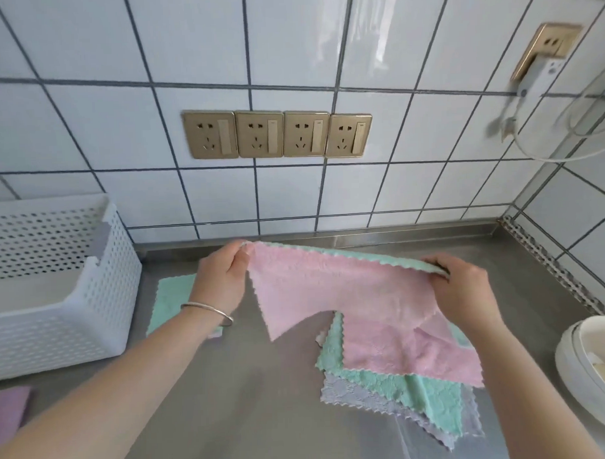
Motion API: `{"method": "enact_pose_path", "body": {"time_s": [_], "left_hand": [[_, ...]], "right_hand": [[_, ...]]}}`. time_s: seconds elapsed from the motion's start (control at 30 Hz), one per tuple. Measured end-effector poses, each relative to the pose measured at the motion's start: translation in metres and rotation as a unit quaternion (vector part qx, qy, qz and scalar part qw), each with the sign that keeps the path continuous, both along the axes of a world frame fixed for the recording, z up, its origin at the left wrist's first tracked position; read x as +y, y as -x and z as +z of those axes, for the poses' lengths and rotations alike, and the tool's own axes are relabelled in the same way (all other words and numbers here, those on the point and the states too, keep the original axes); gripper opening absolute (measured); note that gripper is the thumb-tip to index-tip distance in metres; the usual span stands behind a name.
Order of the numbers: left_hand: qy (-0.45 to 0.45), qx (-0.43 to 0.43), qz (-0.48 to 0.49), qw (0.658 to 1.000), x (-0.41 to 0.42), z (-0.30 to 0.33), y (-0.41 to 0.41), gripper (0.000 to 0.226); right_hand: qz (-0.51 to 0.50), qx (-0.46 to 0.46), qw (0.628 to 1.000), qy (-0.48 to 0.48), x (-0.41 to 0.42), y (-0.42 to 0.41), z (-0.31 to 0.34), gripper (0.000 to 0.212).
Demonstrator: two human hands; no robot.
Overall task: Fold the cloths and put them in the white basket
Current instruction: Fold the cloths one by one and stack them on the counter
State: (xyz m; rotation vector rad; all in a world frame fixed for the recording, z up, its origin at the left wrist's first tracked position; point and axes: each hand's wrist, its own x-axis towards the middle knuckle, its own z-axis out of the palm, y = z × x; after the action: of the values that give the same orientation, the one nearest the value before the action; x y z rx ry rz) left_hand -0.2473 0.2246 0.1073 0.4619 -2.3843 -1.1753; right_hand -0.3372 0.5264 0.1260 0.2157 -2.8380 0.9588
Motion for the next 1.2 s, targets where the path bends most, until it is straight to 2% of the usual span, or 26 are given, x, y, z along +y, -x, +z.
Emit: {"method": "enact_pose_path", "body": {"time_s": [0.1, 0.17, 0.23, 0.33, 0.43, 0.53, 0.73, 0.83, 0.93, 1.0, 1.1, 1.2], "left_hand": [[0.0, -0.036, 0.035, 0.999, -0.047, 0.004, -0.018, 0.028], [-0.021, -0.062, 0.038, 0.997, -0.081, 0.006, -0.03, 0.032], [-0.078, -0.075, 0.031, 0.994, -0.104, 0.013, -0.038, 0.04], [-0.169, -0.033, 0.043, 0.984, -0.126, 0.032, -0.061, 0.019], [-0.201, 0.024, 0.019, 0.979, -0.14, 0.047, -0.103, 0.022], [-0.203, 0.021, -0.013, 0.979, -0.144, 0.041, -0.149, 0.027], [-0.244, -0.109, -0.038, 0.963, -0.124, -0.038, -0.231, 0.035], [-0.3, -0.184, -0.03, 0.936, -0.108, -0.086, -0.264, 0.031], [-0.371, -0.25, -0.014, 0.894, -0.094, -0.13, -0.294, 0.028], [-0.385, -0.296, -0.033, 0.874, -0.09, -0.153, -0.311, 0.024], [-0.353, -0.345, -0.052, 0.868, -0.091, -0.164, -0.322, 0.031], [-0.351, -0.368, -0.049, 0.86, -0.098, -0.17, -0.319, 0.029]], "right_hand": [[0.034, -0.065, 0.994, 0.085, -0.037, -0.006, 0.009, 0.022], [0.049, -0.094, 0.989, 0.101, -0.068, -0.011, 0.01, 0.029], [0.053, -0.115, 0.985, 0.117, -0.092, -0.015, 0.011, 0.03], [0.064, -0.137, 0.971, 0.186, -0.12, -0.03, 0.016, 0.017], [0.098, -0.146, 0.955, 0.238, -0.136, -0.055, 0.022, 0.021], [0.123, -0.17, 0.946, 0.248, -0.136, -0.076, 0.017, 0.024], [0.174, -0.322, 0.905, 0.218, -0.109, -0.137, -0.049, 0.023], [0.14, -0.418, 0.882, 0.166, -0.092, -0.172, -0.101, 0.022], [0.103, -0.482, 0.861, 0.128, -0.077, -0.2, -0.135, 0.017], [0.092, -0.508, 0.849, 0.111, -0.07, -0.213, -0.145, 0.015], [0.102, -0.521, 0.844, 0.075, -0.065, -0.218, -0.149, 0.016], [0.12, -0.526, 0.841, 0.049, -0.07, -0.213, -0.152, 0.016]]}}
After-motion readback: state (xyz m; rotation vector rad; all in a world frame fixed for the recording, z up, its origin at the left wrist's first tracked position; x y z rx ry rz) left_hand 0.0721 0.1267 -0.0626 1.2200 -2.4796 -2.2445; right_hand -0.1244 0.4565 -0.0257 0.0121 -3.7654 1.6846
